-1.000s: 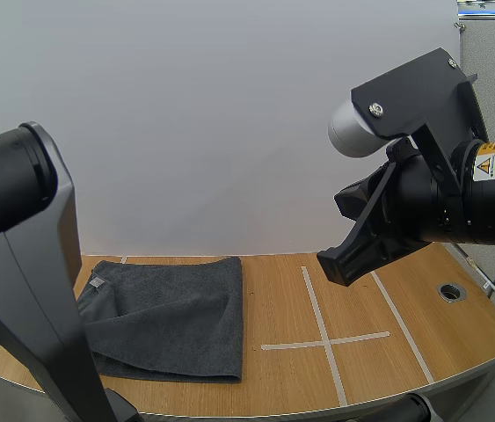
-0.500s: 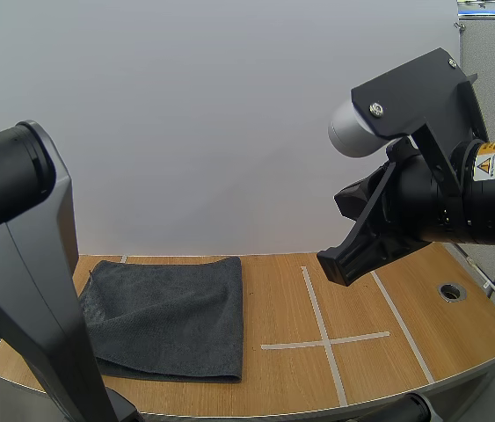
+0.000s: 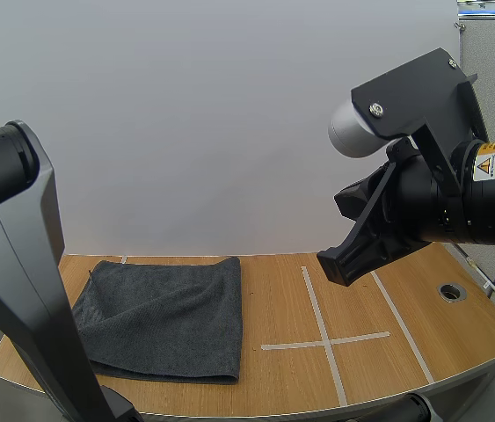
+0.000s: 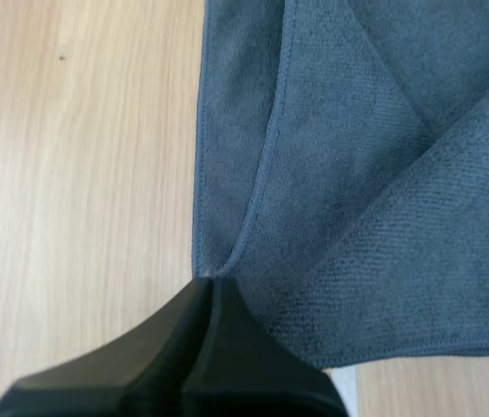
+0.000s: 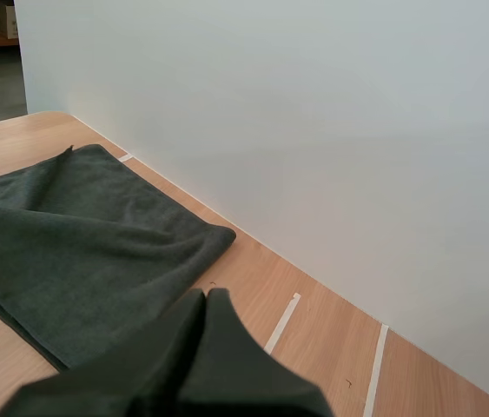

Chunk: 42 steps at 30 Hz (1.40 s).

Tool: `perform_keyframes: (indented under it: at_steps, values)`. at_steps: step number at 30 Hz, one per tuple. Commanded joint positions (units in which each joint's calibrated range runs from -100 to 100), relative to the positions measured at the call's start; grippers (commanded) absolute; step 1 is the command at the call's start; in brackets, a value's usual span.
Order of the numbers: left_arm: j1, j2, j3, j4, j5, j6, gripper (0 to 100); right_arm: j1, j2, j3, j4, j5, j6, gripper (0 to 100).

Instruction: Fold the towel

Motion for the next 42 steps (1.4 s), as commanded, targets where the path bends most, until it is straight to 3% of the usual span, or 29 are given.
perform_keyframes:
  at_steps: [1, 3, 5, 7, 11, 12, 21, 30, 42]
  values:
    - [0.14, 0.0, 0.2, -3.1, 0.8, 1.1, 0, -0.2, -0.5, 0.0, -0.3, 0.0, 0.2, 0]
    - [0.14, 0.0, 0.2, -3.1, 1.6, 1.1, 2, -0.2, -0.5, 0.0, -0.3, 0.0, 0.2, 0]
    - [0.14, 0.0, 0.2, -3.1, 2.0, 1.1, 13, -0.2, -0.5, 0.0, -0.3, 0.0, 0.2, 0]
    - [0.14, 0.0, 0.2, -3.1, 2.9, 1.1, 34, -0.2, -0.5, 0.0, -0.3, 0.0, 0.2, 0]
    - [0.14, 0.0, 0.2, -3.1, 5.4, 1.1, 94, -0.2, -0.5, 0.0, -0.3, 0.0, 0.2, 0]
    - [0.14, 0.0, 0.2, -3.2, 5.6, 1.3, 100, -0.2, -0.5, 0.0, -0.3, 0.0, 0.2, 0]
    - [0.14, -0.9, -0.4, -8.1, 8.7, 6.1, 100, -0.2, -0.5, 0.0, -0.3, 0.0, 0.2, 0]
    - [0.05, -7.2, -8.0, -15.0, 33.6, 7.5, 100, -0.2, -0.5, 0.0, -0.3, 0.0, 0.2, 0]
    - [0.05, -14.3, -13.0, -16.3, 33.7, 7.0, 100, -0.2, -0.5, 0.0, -0.3, 0.0, 0.2, 0]
